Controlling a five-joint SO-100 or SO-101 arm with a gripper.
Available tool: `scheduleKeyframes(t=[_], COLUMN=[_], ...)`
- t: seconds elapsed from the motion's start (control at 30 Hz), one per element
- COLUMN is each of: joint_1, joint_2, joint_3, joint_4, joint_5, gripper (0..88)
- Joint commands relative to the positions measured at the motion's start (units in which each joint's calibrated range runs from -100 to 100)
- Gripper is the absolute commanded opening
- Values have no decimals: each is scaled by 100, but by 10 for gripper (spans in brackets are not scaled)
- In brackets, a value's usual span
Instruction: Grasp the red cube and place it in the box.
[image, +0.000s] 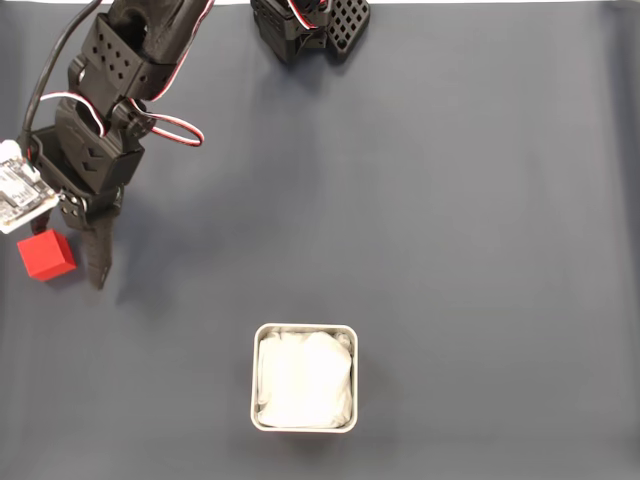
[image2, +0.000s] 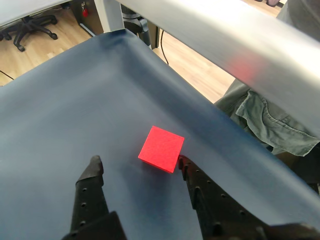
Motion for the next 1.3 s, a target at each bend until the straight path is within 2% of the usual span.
scheduleKeyframes(t=[0.0,0.4,1.17,1.27], joint_1=[-109,-194,-265,-265], joint_2=[-41,236,956,956], joint_3=[-99,-145,-1103,-1121], joint_4=[-188,-614,-622,-581], joint_5=[-54,-15,-93,-73], gripper=[357,369,375,352])
